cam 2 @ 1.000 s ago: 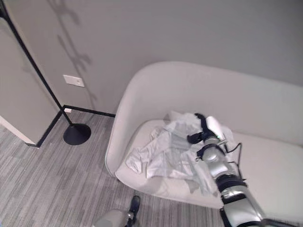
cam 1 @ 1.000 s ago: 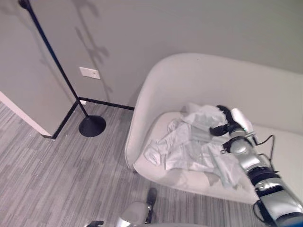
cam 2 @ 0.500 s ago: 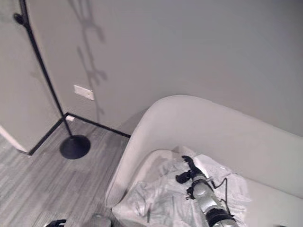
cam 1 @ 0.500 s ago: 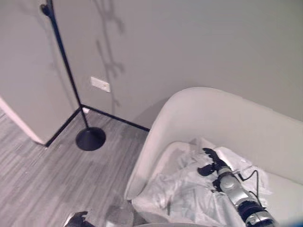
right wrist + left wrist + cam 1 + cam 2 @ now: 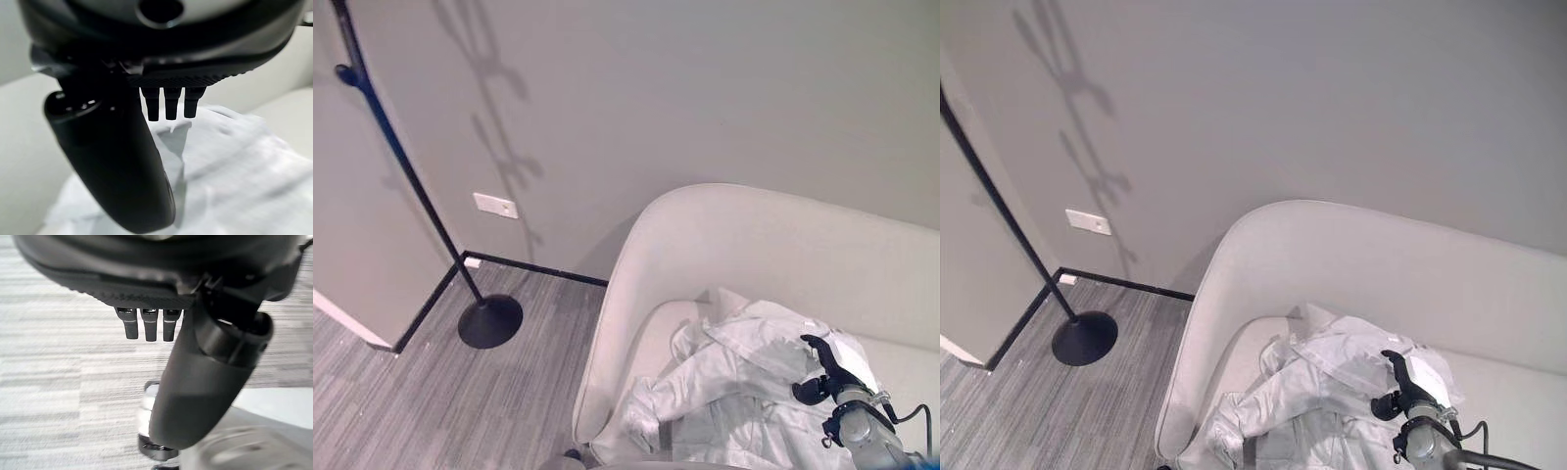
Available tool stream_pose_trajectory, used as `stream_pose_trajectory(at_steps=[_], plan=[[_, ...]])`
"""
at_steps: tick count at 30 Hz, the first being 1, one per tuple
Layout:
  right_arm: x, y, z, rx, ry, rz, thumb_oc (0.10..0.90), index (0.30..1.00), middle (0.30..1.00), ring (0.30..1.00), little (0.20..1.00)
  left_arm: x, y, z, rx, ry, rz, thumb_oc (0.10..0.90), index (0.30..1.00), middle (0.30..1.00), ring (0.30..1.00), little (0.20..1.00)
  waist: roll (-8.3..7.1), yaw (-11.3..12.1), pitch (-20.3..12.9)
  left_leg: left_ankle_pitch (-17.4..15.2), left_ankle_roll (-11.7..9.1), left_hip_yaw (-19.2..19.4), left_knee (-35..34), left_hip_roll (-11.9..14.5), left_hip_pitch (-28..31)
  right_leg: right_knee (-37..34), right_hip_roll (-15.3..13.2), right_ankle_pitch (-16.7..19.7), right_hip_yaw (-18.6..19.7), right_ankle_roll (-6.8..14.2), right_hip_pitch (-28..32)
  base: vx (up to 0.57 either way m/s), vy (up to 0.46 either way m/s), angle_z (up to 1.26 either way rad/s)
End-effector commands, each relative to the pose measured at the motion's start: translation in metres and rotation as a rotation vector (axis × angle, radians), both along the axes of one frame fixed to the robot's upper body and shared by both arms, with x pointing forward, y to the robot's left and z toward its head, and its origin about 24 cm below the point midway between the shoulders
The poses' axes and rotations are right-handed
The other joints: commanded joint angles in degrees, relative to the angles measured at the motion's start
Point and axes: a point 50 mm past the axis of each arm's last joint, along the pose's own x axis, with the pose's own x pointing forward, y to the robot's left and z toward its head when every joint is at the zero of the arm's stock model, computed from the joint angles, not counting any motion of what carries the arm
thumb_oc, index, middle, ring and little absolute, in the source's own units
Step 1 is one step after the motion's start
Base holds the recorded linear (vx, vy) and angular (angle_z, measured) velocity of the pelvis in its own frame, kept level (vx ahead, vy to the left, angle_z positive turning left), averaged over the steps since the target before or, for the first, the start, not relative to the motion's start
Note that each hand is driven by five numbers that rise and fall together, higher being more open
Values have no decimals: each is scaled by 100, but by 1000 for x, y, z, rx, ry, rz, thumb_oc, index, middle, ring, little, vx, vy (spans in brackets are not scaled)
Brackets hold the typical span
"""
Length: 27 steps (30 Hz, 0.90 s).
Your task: Hang the clothes on the sofa on the clothes rack.
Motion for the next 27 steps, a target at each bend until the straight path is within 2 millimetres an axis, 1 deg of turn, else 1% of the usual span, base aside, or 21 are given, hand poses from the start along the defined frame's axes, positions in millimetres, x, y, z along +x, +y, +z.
stream_pose_trajectory(at_steps=[1, 2, 3, 4, 6, 7, 10, 11, 14, 15, 16, 17, 18, 19, 21, 23, 26, 27], plan=[[38, -12, 45, -112, -171, 93, 800, 900, 900, 900, 900, 25, -10, -1, -15, -27, -89, 800, 900, 900, 900, 900, -48, 63, 14, 78, 94, -54, -206, 28, -215, 53, 328, -219, 121, 3, 121, -30, -50, -7], [39, -12, 45, -111, -172, 94, 800, 900, 900, 900, 900, 25, -10, -1, -15, -27, -88, 800, 900, 900, 900, 900, -49, 63, 14, 77, 93, -50, -206, 31, -216, 53, 331, -218, 126, 0, 119, -55, -84, -6], [39, -9, 39, -83, -157, 86, 800, 900, 900, 900, 900, 27, -13, -1, -17, -31, -115, 800, 900, 900, 900, 900, -42, 55, 42, 87, 81, -35, -206, 56, -232, 53, 360, -228, 143, -10, 102, -47, -83, -4], [39, -5, 28, -35, -131, 68, 800, 900, 900, 900, 900, 31, -17, -2, -23, -36, -157, 800, 900, 900, 900, 900, -17, 53, 79, 108, 71, -25, -206, 86, -251, 53, 394, -246, 168, -25, 78, -65, -111, -11], [46, 2, 15, 15, -104, 49, 800, 900, 900, 900, 900, 35, -24, -3, -33, -41, -224, 800, 900, 900, 900, 900, 36, 77, 152, 145, 43, -26, -206, 121, -289, 53, 442, -266, 163, -48, 39, -56, -92, -16], [49, 5, 12, 19, -100, 56, 800, 900, 900, 900, 900, 37, -25, -3, -33, -48, -236, 800, 900, 900, 900, 900, 55, 72, 184, 165, 35, -37, -206, 125, -314, 53, 448, -270, 138, -51, 27, -44, -62, -11], [52, 5, 2, 29, -41, 34, 800, 900, 900, 900, 900, 39, -27, -3, -27, -43, -277, 800, 900, 900, 900, 900, 122, 108, 269, 238, 10, -86, -206, 115, -416, 53, 463, -279, 79, -62, -26, -46, -38, 4], [54, 3, -4, 26, -3, 19, 800, 900, 900, 900, 900, 40, -28, -3, -22, -40, -310, 800, 900, 900, 900, 900, 188, 143, 337, 287, -5, -128, -206, 101, -492, 53, 459, -268, 39, -65, -71, -71, -31, 14], [63, 2, -3, 10, 20, 19, 800, 900, 900, 900, 900, 46, -28, -2, -14, -47, -349, 800, 900, 900, 900, 900, 300, 153, 416, 364, -29, -203, -206, 66, -665, 53, 449, -247, -30, -71, -201, -65, -10, 16], [63, 2, -3, 10, 19, 19, 800, 900, 900, 900, 900, 46, -28, -2, -14, -48, -349, 800, 900, 900, 900, 900, 300, 149, 414, 365, -29, -205, -206, 66, -669, 53, 449, -246, -32, -72, -204, -49, -3, 23], [64, 1, -4, 6, 31, 12, 800, 900, 900, 900, 900, 49, -29, -2, -11, -56, -365, 800, 900, 900, 900, 900, 334, 173, 444, 388, -32, -225, -206, 48, -716, 53, 446, -238, -44, -69, -248, -48, -1, 18], [68, 1, -4, 7, 39, 12, 695, 742, 742, 742, 742, 52, -29, -1, -10, -63, -379, 800, 900, 900, 900, 900, 364, 176, 462, 412, -36, -249, -206, 37, -780, 53, 443, -227, -58, -73, -302, -76, 6, 18], [72, 3, -4, 8, 46, 13, 507, 460, 460, 460, 460, 56, -30, -1, -8, -73, -389, 800, 900, 900, 900, 900, 400, 186, 476, 438, -38, -266, -206, 23, -843, 53, 442, -216, -71, -76, -363, -88, 12, 11], [78, 6, -5, 13, 59, 20, 400, 300, 300, 300, 300, 64, -32, 1, -7, -98, -408, 800, 900, 900, 900, 900, 448, 213, 484, 484, -49, -293, -206, 12, -940, 53, 438, -199, -96, -75, -444, -66, 11, 8], [80, 8, -5, 20, 60, 23, 400, 300, 300, 300, 300, 67, -33, 1, -11, -106, -415, 800, 900, 900, 900, 900, 463, 216, 478, 494, -54, -303, -206, 0, -962, 53, 440, -198, -97, -79, -454, -25, 8, 11], [86, 18, -4, 32, 46, 71, 400, 300, 300, 300, 300, 72, -37, 1, -20, -121, -437, 800, 900, 900, 900, 900, 485, 207, 411, 493, -58, -329, -206, -10, -984, 53, 455, -223, -96, -98, -452, 23, 13, 11], [88, 22, -2, 23, 35, 100, 400, 300, 300, 300, 300, 73, -39, 1, -20, -125, -450, 800, 900, 900, 900, 900, 482, 200, 381, 475, -59, -335, -206, -12, -957, 53, 465, -247, -97, -109, -420, 29, 6, 1], [92, 24, 3, 17, 7, 122, 400, 300, 300, 300, 300, 70, -40, 1, -22, -121, -458, 800, 900, 900, 900, 900, 459, 189, 354, 459, -63, -331, -206, -2, -924, 53, 474, -265, -85, -118, -384, 39, 3, 2]])
